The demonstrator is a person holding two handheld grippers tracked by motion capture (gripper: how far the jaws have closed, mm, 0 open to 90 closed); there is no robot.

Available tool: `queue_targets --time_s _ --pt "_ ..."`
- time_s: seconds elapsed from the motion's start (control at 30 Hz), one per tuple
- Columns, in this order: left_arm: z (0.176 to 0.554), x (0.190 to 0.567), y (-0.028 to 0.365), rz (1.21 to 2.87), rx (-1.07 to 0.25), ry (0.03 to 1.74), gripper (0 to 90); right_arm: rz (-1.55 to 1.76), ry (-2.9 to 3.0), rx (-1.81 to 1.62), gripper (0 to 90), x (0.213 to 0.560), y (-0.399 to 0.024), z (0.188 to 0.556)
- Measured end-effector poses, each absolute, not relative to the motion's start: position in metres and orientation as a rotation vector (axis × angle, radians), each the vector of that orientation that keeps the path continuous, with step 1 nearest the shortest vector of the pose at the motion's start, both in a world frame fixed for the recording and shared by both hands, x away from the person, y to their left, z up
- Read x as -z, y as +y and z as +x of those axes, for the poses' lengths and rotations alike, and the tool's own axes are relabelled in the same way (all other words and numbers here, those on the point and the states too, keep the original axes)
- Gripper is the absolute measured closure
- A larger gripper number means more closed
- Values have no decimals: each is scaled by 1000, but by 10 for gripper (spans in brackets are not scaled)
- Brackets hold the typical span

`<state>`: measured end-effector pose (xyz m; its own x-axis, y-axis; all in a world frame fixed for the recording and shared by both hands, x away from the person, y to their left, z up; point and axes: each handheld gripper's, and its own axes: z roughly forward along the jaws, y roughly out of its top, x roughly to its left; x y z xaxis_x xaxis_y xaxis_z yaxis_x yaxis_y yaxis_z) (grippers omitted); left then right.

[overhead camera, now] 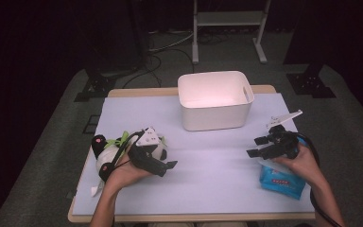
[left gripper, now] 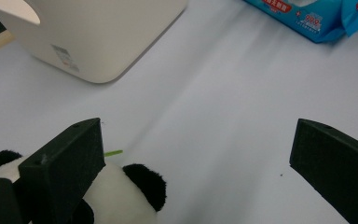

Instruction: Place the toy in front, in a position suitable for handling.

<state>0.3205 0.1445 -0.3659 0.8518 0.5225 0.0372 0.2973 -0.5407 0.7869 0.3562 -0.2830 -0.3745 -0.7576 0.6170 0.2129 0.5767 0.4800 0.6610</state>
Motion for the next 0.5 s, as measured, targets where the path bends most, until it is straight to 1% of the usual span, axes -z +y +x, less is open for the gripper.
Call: queue_targets --time_s 0.23,0.5 --pt "320 365 144 2179 -331 582 21 1070 2677 -1150 290 379 -281 358" --pt "320 360 143 2192 -328 566 22 1053 2686 -1154 290 375 -279 358"
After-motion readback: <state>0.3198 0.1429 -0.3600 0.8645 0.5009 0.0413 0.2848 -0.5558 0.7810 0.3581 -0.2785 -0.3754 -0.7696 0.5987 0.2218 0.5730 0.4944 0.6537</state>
